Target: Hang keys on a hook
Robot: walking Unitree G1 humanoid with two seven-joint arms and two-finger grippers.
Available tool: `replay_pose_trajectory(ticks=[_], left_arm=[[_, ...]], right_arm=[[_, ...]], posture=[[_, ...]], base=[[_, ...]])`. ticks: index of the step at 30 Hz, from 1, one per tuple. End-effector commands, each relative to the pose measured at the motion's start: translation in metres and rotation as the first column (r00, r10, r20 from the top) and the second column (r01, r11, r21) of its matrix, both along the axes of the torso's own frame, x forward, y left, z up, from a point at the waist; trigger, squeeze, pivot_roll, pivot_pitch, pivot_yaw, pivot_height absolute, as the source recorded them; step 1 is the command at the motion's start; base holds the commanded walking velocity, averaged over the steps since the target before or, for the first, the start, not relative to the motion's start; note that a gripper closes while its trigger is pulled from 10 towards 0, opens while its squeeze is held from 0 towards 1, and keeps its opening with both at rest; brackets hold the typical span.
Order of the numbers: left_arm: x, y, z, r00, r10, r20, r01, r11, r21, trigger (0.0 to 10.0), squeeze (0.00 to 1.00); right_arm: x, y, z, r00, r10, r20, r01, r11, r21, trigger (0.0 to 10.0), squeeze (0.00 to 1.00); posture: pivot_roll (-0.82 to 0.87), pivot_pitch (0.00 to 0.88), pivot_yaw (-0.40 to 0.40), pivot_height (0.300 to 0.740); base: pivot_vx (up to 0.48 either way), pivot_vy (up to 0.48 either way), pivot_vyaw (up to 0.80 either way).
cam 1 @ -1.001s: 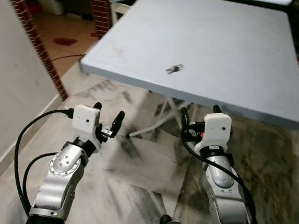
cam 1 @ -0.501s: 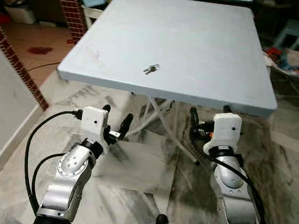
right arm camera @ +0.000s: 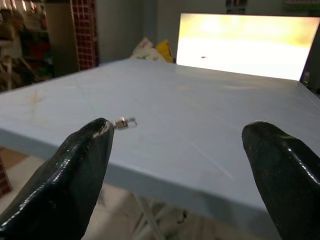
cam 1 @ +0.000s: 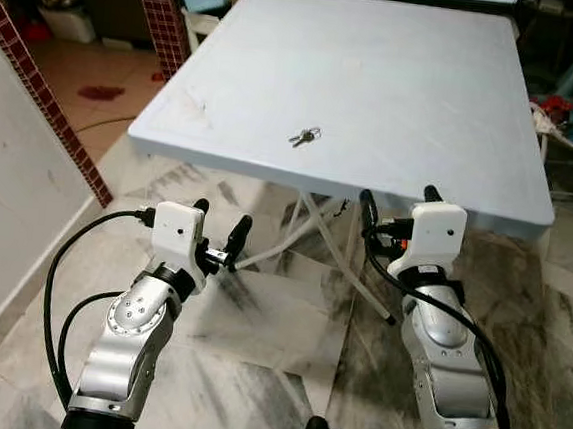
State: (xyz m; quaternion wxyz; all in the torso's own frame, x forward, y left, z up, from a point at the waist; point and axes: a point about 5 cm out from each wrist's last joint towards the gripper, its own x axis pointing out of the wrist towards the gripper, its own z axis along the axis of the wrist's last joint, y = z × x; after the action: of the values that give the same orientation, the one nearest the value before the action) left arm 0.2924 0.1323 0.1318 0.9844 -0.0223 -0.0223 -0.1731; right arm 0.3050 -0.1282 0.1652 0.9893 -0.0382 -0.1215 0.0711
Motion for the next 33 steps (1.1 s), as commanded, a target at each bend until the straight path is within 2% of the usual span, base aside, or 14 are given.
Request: replay_pose_trajectory(ticks=[1,6,15,24,33], left_arm=[[-0.001,0.004,-0.003,1.0,0.012,-0.004,-0.012,1.0,0.01,10.0,0.0],[-0.003,0.003,-0.003,1.0,0.008,-0.008,-0.008,1.0,0.008,10.0,0.0],[-0.004,0.004,-0.005,1.0,0.011,-0.013,-0.011,1.0,0.007,10.0,0.0],[-0.005,0.004,-0.006,1.0,0.004,-0.018,-0.004,1.0,0.012,10.0,0.0],[-0.005,0.004,-0.006,1.0,-0.003,-0.021,0.004,1.0,0.019,10.0,0.0]], right_arm=[[0.0,0.006,0.001,0.999,0.037,-0.001,-0.037,0.999,0.008,10.0,0.0],[-0.001,0.012,-0.002,0.997,0.08,-0.018,-0.079,0.996,0.03,10.0,0.0],[-0.004,0.019,-0.007,0.992,0.121,-0.039,-0.12,0.993,0.019,10.0,0.0],[-0.007,0.021,-0.011,0.99,0.128,-0.056,-0.127,0.992,0.022,10.0,0.0],[-0.007,0.017,-0.011,0.995,0.085,-0.054,-0.084,0.996,0.026,10.0,0.0]], posture=[[-0.02,0.159,0.064,0.74],[-0.01,0.155,0.06,0.74],[-0.01,0.159,0.06,0.74],[-0.01,0.165,0.072,0.74],[-0.01,0.167,0.076,0.74]], base=[[0.356,0.0,0.0],[0.362,0.0,0.0],[0.365,0.0,0.0],[0.37,0.0,0.0],[0.37,0.0,0.0]])
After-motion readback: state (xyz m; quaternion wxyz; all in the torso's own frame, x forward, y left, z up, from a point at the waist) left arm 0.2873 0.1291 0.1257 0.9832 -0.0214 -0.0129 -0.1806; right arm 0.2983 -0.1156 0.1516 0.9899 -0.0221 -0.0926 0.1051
